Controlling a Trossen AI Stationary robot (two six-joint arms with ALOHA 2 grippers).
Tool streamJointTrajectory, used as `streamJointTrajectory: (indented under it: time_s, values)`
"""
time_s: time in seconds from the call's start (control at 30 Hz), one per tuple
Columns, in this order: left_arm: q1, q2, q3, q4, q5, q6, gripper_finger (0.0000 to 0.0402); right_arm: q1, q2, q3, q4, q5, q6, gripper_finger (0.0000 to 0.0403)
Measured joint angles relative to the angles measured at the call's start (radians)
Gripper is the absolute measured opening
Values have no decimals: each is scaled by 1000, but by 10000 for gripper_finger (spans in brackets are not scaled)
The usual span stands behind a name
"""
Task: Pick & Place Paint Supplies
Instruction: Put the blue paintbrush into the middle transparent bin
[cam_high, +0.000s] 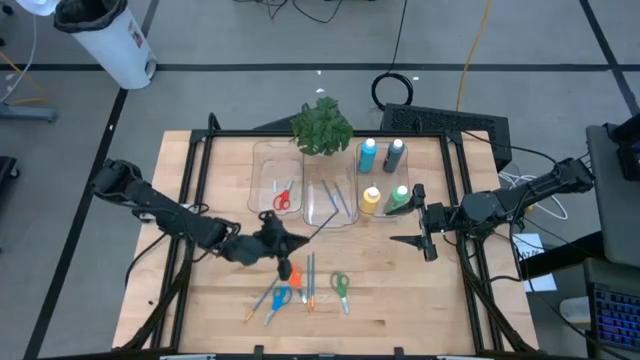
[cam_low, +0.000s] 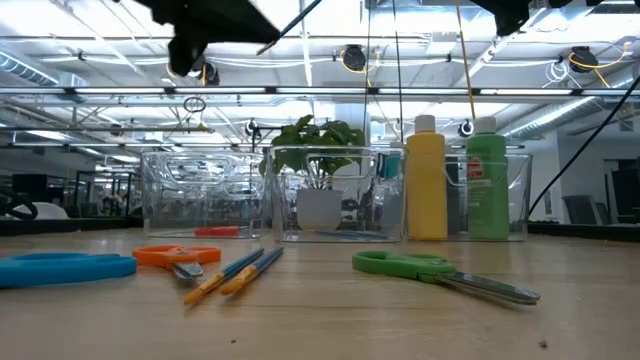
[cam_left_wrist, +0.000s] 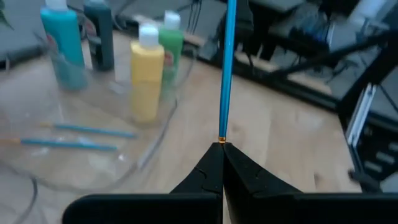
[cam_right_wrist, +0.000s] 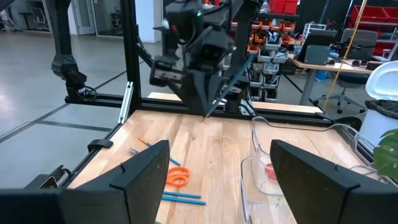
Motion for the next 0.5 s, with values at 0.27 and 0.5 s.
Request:
streamJointTrajectory:
  time_s: [0.27,0.5]
  values:
    - [74,0,0,61,1,48,0,0,0,0,0,0,0,270]
    - [110,0,0,79,0,57,0,0,0,0,0,0,0,270]
